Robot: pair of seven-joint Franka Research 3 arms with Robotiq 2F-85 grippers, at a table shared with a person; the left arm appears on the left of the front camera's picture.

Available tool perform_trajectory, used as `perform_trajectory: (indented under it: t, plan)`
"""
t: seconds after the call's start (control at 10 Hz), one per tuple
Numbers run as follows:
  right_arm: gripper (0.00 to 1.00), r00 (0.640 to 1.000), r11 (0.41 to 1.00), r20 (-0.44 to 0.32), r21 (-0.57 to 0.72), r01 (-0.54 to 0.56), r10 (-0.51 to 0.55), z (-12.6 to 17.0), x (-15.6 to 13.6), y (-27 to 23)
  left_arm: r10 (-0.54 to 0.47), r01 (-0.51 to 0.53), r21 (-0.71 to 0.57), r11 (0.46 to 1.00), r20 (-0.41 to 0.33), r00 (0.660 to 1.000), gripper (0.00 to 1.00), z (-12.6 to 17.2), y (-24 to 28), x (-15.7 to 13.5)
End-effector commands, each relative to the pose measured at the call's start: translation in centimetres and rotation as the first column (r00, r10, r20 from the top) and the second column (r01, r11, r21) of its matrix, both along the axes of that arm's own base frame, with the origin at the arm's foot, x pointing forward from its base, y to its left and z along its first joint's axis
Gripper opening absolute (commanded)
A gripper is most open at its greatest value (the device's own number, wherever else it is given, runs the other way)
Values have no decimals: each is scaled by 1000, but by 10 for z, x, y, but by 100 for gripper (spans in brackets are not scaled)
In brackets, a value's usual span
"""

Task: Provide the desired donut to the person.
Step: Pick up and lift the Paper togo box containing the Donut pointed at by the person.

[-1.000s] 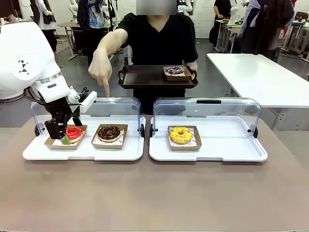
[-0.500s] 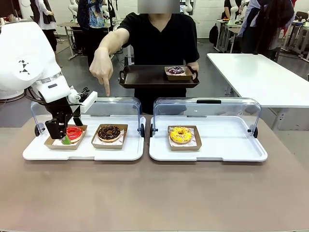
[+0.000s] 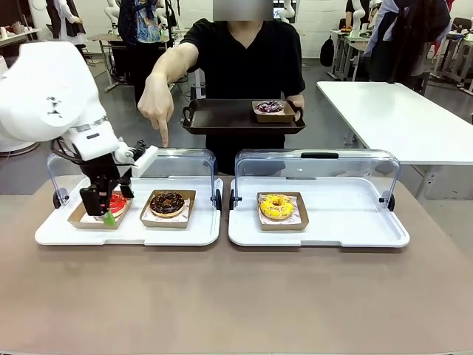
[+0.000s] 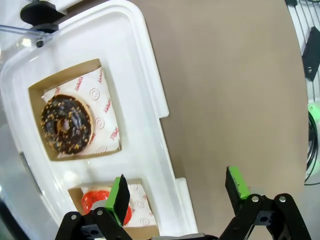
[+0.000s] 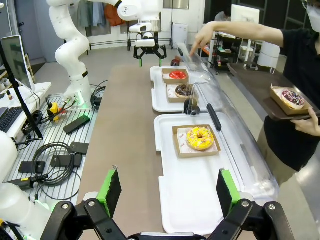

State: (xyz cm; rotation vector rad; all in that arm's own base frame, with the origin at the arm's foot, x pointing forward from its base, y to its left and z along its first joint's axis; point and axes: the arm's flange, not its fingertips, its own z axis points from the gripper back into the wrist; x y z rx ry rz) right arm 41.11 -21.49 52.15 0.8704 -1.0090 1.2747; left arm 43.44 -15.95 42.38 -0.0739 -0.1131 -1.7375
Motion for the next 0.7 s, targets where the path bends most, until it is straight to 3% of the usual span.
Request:
perform_trajectory:
  t: [0.0,0.2,0.5,0.6]
  plan:
    - [100,1000,1000,1,5,-2,2,0,0,0,-13,13,18,1000,-41,999,100,-19,-16,17]
    - [100,1000,1000,1,5,-2,2,0,0,0,-10,12,46,999,-41,999,100,-36,-29,37]
    - [100,1000,1000,1,5,-2,2,0,0,0,-4,0,70,998,54,999,100,-62,-33,41]
    - [100,1000,1000,1,5,-2,2,0,0,0,-8,4,92,996,41,999,100,-66,-35,49]
